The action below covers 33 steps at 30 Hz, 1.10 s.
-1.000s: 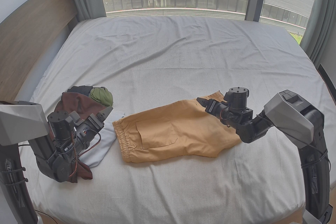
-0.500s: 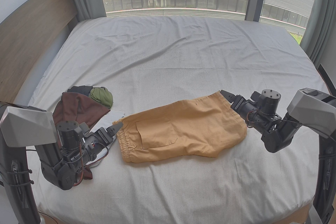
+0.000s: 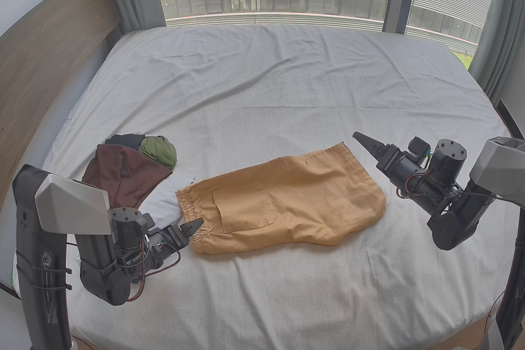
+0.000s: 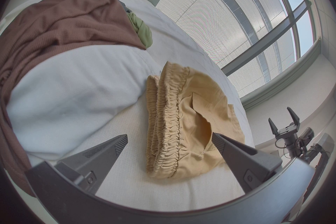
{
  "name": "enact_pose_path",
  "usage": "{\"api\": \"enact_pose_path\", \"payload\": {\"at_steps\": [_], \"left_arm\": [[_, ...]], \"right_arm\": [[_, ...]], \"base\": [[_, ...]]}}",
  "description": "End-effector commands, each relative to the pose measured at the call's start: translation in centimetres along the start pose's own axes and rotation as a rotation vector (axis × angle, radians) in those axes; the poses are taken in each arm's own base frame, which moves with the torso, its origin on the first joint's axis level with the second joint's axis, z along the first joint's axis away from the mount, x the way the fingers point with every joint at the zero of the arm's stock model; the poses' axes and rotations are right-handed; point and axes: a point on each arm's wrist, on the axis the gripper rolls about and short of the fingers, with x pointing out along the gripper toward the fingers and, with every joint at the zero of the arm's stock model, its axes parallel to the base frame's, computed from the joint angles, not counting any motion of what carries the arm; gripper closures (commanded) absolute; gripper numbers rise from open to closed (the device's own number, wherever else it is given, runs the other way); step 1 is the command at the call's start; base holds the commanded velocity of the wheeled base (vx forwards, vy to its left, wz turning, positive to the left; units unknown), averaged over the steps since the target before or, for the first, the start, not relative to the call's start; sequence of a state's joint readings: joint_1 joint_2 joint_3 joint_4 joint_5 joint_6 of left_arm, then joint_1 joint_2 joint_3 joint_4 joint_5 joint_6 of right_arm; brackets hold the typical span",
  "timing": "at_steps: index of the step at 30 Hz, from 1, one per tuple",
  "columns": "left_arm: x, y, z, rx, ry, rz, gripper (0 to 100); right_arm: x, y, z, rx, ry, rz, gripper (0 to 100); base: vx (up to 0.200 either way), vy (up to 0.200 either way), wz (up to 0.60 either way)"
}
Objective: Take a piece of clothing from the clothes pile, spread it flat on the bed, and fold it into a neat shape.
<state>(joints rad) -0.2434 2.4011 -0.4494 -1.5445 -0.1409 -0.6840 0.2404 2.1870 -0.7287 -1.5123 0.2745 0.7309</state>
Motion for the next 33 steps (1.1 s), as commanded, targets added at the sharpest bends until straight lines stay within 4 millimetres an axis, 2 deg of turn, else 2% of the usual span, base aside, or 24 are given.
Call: {"api": "enact_pose_path", "payload": {"at_steps": [1,11,12,15,33], "left_arm": [[1.5,0.6,-1.5,0.005,0.032,0.012,0],[2.4,0.5,-1.3,0.006,0.015,-0.008,0],[3.0,1.3,-2.0,0.008,0.03,0.012,0],[3.4,1.7,-2.4,0.007,0.037,0.018,0],[5.9,0.3,-2.1,0.015,-0.01,-0.064,0]], "right_arm": [[-0.3,0.6,0.7,-0.005,-0.017,0.014,0],[-0.5,0.8,0.3,-0.003,-0.006,0.017,0],[-0.4,0.8,0.2,-0.003,-0.004,0.017,0],[-0.4,0.8,0.1,-0.002,-0.002,0.015,0],[-0.3,1.1,-0.4,-0.003,0.002,0.029,0]], "base": [[0.0,0.0,0.0],[0.0,0.0,0.0],[0.0,0.0,0.0],[0.0,0.0,0.0],[0.0,0.0,0.0]]}}
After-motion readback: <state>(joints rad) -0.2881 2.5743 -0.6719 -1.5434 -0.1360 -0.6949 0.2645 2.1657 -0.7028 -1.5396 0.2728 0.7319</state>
